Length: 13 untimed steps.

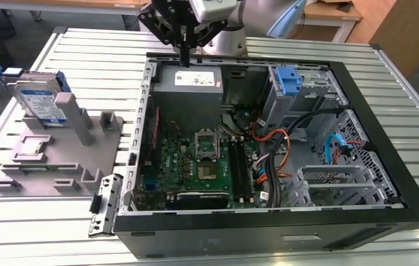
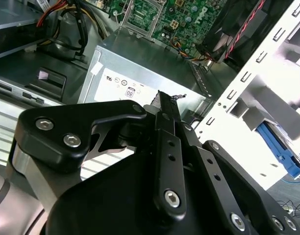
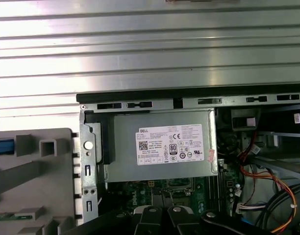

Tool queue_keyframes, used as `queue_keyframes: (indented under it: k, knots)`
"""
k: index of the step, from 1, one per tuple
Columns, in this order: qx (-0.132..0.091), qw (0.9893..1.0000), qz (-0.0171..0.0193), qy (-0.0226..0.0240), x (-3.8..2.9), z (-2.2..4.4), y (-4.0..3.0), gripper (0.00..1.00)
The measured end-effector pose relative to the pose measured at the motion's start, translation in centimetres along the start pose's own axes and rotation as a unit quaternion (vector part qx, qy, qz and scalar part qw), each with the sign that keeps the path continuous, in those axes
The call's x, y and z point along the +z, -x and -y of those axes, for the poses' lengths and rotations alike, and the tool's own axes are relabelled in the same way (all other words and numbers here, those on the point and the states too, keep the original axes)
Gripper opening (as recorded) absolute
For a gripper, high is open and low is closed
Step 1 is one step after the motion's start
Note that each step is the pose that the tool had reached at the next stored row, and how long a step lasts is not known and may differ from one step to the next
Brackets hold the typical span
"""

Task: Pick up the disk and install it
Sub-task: 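Reach for the disk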

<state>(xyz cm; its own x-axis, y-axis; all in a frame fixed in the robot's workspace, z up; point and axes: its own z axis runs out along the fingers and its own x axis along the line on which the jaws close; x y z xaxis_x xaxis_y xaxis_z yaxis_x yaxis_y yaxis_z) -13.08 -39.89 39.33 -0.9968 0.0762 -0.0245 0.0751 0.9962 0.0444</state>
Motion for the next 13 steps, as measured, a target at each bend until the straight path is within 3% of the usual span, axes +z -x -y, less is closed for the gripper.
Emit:
queue_keyframes:
  k: [13]
  knots:
    - [0.000, 1.0000, 0.0000, 0.0000, -0.01, 0.02, -0.24, 0.10]
